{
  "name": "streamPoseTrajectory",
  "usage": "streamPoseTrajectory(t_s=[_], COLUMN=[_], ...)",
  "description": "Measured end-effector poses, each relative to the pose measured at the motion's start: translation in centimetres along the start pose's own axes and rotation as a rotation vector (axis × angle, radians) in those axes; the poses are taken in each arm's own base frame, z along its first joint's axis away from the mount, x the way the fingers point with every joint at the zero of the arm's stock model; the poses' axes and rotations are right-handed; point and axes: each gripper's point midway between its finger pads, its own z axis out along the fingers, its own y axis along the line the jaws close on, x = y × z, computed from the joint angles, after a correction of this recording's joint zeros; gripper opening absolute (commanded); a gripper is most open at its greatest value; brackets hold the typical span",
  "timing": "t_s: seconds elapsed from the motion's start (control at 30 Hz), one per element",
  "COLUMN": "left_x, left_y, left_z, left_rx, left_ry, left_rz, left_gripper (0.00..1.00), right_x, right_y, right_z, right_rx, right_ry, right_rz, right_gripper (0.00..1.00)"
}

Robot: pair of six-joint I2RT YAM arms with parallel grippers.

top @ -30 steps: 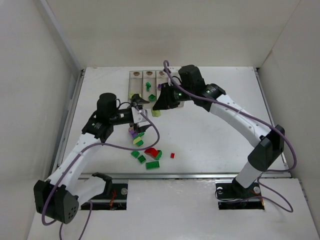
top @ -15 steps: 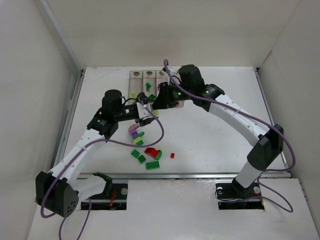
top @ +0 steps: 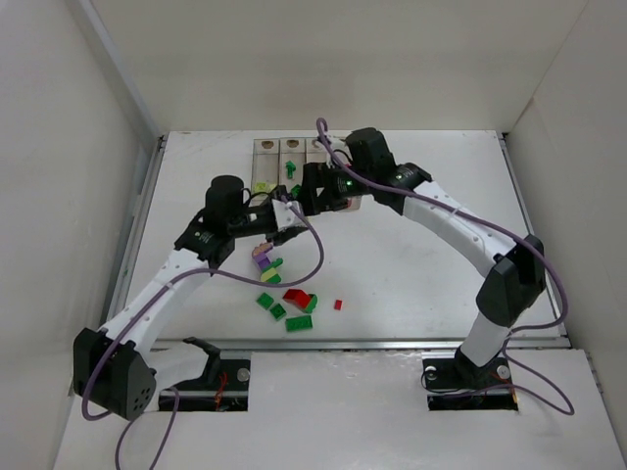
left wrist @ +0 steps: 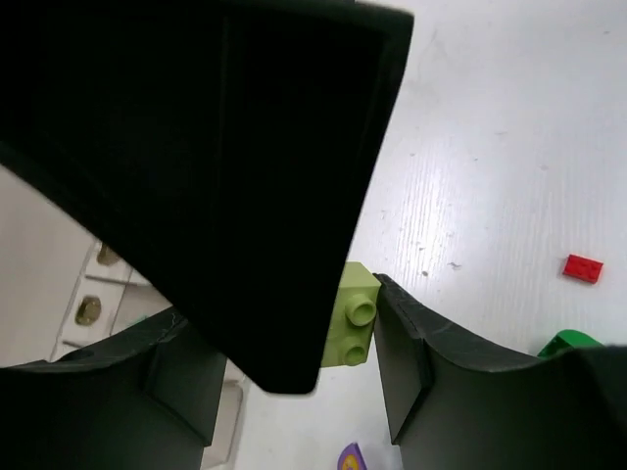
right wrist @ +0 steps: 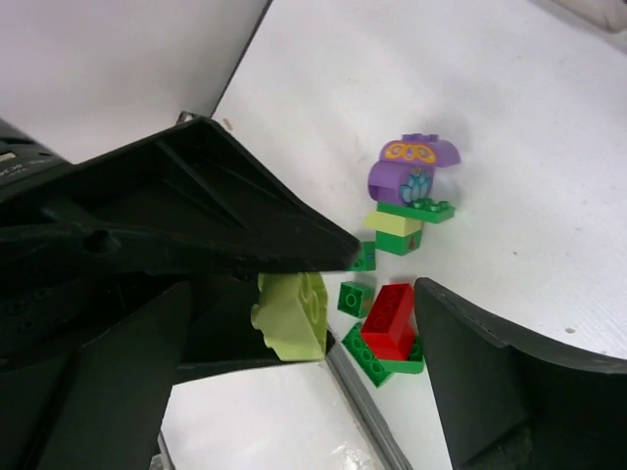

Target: Sort the legos into containers by color

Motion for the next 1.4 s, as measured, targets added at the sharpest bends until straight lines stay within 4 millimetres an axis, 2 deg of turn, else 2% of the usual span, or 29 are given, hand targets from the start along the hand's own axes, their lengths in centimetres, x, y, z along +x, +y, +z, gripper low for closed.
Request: streamPoseTrajectory(t_s=[0.1,0.17,0.27,0.37,0.47,0.57,0.7,0.77,0.87,0.9,0.97,1.1,1.2,1.3,1.4], left_x=[1.7,3.6,8.1,13.5,17.7,20.1,21.8,22.6,23.9,24.1,24.6,24.8,24.9,24.4,22.5], left_y=[1.1,2.5,6.4,11.4,15.4,17.6,20.9,22.2,23.0,23.1,23.1,23.5,23.5,23.0,22.7], left_z=[0.4,0.8,0.7,-0.4,-1.4,-0.8,1.3,2.1,2.5,2.5,2.3,1.8,1.2,0.5,-0.6], left_rx=[-0.059,-0.121,-0.261,-0.422,-0.534,-0.574,-0.598,-0.616,-0.637,-0.641,-0.652,-0.669,-0.680,-0.676,-0.680], left_ry=[0.063,0.119,0.228,0.327,0.392,0.425,0.436,0.439,0.461,0.467,0.477,0.477,0.481,0.499,0.505], left_rz=[-0.057,-0.137,-0.284,-0.435,-0.514,-0.535,-0.527,-0.518,-0.520,-0.519,-0.525,-0.537,-0.560,-0.586,-0.608], left_gripper=[0.00,0.00,0.00,0.00,0.01,0.03,0.22,0.48,0.88,0.94,1.00,1.00,1.00,1.00,1.00], right_x=[-0.8,-2.0,-3.4,-4.1,-4.5,-5.4,-6.0,-6.0,-6.0,-5.9,-5.5,-4.8,-3.4,-0.6,3.9], right_y=[-1.7,-3.6,-7.6,-11.2,-13.0,-14.0,-16.5,-17.8,-19.6,-20.0,-20.5,-21.2,-21.5,-20.3,-17.6], right_z=[-0.4,-1.2,-2.8,-4.4,-5.1,-4.2,-2.1,-1.1,-0.1,0.0,-0.1,-0.8,-1.7,-2.6,-2.2], right_rx=[0.035,0.081,0.179,0.282,0.346,0.370,0.398,0.414,0.441,0.450,0.470,0.522,0.584,0.639,0.661], right_ry=[-0.020,-0.061,-0.136,-0.185,-0.201,-0.189,-0.145,-0.114,-0.077,-0.067,-0.046,-0.021,0.017,0.094,0.208], right_rz=[0.036,0.075,0.140,0.188,0.187,0.157,0.143,0.145,0.139,0.135,0.128,0.100,0.057,-0.024,-0.129], right_gripper=[1.00,1.00,1.00,1.00,1.00,1.00,1.00,1.00,1.00,1.00,1.00,1.00,1.00,1.00,1.00])
